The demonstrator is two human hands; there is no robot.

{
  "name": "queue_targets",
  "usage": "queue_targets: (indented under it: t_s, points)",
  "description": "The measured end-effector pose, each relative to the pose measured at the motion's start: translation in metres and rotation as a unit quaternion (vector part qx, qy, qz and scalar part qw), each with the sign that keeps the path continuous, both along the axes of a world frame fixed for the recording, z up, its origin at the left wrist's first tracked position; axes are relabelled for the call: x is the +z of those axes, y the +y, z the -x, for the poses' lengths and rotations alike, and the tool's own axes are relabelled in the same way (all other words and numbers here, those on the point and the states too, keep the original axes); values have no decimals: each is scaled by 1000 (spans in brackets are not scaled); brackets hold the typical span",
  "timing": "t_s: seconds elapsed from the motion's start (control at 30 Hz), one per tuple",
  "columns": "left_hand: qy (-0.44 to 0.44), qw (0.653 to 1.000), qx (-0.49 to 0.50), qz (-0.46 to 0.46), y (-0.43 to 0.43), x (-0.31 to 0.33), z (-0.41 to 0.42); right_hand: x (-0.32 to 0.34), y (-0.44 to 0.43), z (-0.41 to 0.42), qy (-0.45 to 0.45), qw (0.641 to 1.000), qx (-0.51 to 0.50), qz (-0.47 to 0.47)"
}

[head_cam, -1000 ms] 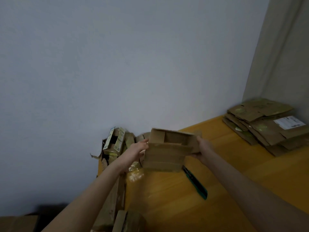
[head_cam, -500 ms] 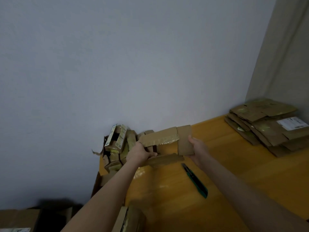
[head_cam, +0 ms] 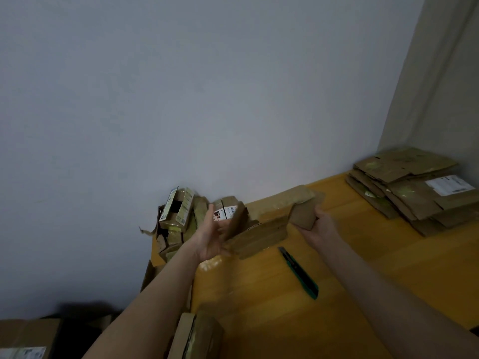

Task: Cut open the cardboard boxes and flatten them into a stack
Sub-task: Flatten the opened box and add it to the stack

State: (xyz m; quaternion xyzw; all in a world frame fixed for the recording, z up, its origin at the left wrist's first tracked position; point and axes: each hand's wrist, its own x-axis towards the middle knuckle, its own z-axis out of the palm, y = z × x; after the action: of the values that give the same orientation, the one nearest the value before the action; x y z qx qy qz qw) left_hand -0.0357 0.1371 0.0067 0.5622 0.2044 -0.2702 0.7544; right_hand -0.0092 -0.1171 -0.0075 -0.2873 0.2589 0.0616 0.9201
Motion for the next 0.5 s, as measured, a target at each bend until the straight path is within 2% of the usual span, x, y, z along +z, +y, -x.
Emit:
queue_targets:
  t_s: [0.03,0.17,0.3,0.4,0.5]
  points:
    - [24,1000,6,5,-2,-4,0,1,2,0,0,1000,-1,-6]
    - [100,986,47,-125,-16,-11,6,0,7,0,-11,999,-3,-36]
    - [118,985,122,-13,-27,-13,6,-3,5,4,-30,998,21,-45]
    - [70,975,195,-79,-19,-15,-1,-12,-3,7,-1,996,55,63]
    - [9,936,250,-246,3,-18,-6,-27,-15,7,69,973,58,212]
